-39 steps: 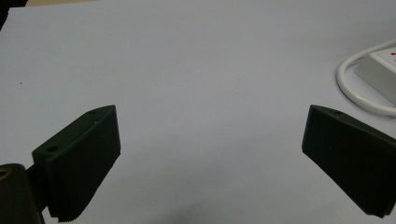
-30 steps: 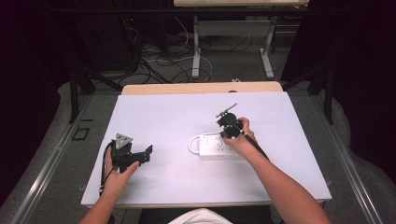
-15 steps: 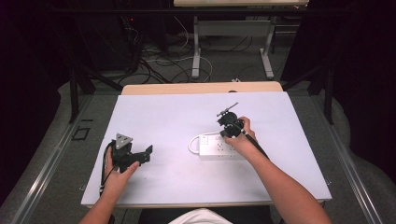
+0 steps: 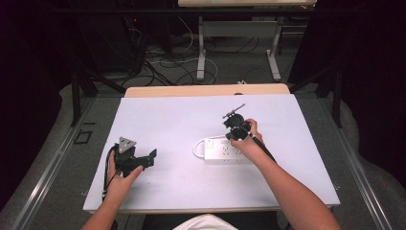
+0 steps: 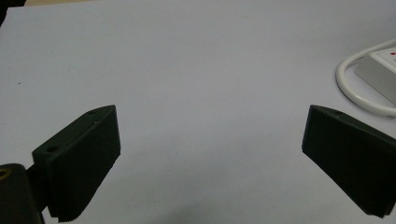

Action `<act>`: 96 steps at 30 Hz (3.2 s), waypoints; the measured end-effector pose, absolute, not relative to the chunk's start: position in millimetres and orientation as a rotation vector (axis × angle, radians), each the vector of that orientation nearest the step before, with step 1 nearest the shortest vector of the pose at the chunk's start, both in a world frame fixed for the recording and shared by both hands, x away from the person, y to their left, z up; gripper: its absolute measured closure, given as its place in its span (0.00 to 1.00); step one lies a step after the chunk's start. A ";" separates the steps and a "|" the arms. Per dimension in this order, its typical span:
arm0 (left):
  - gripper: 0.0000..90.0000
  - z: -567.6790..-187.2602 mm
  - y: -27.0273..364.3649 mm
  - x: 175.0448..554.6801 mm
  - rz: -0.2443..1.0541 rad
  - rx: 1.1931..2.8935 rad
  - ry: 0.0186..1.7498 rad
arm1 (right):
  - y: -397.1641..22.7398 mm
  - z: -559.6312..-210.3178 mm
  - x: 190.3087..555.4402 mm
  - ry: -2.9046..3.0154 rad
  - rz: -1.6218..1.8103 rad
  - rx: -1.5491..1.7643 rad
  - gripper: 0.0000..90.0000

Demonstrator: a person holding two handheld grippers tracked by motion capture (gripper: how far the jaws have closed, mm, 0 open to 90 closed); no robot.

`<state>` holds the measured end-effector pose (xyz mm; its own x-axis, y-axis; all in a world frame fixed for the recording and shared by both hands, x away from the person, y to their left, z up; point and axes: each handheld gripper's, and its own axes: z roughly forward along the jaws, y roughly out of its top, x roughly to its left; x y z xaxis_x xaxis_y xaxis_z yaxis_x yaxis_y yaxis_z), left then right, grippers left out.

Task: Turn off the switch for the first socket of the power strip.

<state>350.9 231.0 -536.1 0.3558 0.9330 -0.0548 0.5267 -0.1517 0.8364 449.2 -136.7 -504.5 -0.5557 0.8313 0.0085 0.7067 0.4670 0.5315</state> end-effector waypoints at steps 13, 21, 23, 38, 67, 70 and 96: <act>0.05 -536.5 230.6 351.0 0.631 1.806 1.285 | -139.7 -501.2 448.1 2.457 0.729 1.332 0.97; 0.05 -536.7 230.6 351.1 0.630 1.806 1.286 | -144.1 -497.3 446.6 2.464 0.746 1.326 0.89; 0.05 -536.7 230.5 351.1 0.629 1.806 1.286 | -145.4 -495.7 445.7 2.462 0.748 1.332 0.86; 0.05 -537.1 230.1 351.2 0.626 1.805 1.286 | -150.5 -481.0 430.3 2.453 0.806 1.284 0.75; 0.05 -537.0 228.7 350.3 0.620 1.811 1.293 | -184.5 -468.4 393.1 2.421 0.937 1.095 0.25; 0.05 -537.1 228.6 350.3 0.620 1.811 1.296 | -190.6 -467.7 389.4 2.395 0.959 1.110 0.17; 0.05 -537.1 228.0 349.5 0.624 1.815 1.296 | -245.8 -466.2 351.7 2.158 1.053 1.251 0.00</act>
